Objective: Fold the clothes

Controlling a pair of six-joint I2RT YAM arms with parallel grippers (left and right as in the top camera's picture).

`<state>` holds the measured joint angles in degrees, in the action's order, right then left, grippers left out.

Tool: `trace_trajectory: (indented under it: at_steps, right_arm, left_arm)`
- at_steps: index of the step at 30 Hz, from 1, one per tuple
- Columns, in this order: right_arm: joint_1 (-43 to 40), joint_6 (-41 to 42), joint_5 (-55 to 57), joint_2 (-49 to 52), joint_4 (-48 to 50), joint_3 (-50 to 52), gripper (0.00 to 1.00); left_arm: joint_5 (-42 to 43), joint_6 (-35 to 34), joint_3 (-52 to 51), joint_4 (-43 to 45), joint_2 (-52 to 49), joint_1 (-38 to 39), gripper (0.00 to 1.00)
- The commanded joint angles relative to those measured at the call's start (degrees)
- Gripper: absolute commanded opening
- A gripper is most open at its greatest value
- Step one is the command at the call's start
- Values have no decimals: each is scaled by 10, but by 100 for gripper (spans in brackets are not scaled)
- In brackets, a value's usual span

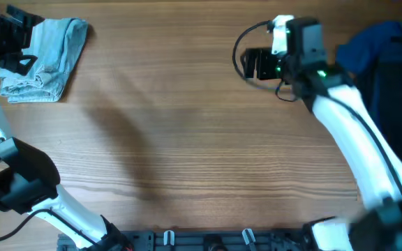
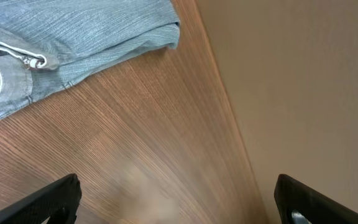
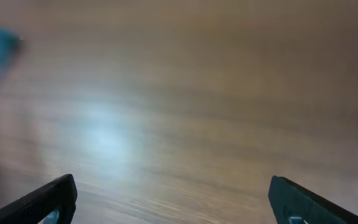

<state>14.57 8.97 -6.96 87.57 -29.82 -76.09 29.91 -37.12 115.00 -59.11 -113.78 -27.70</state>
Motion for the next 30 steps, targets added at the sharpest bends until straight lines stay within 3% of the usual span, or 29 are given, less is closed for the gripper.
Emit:
trace_trajectory:
  at_steps: [1,7,14,18,25,30]
  right_arm:
    - [13,0,6,-159,5,-3,100]
    - [13,0,14,-376,1,-3,100]
    - [9,0,36,-574,-86,29,100]
    - [-20,0,72,-708,-65,176,100]
    - [-94,5,80,-847,121,476,100]
    - [-103,17,87,-873,247,604,100]
  left_arm:
    - [7,9,2,1,0,-1,100]
    - [7,9,2,1,0,-1,100]
    - [7,9,2,1,0,-2,100]
    - [7,9,2,1,0,-2,100]
    - [7,9,2,1,0,-2,100]
    - [7,9,2,1,0,-2,100]
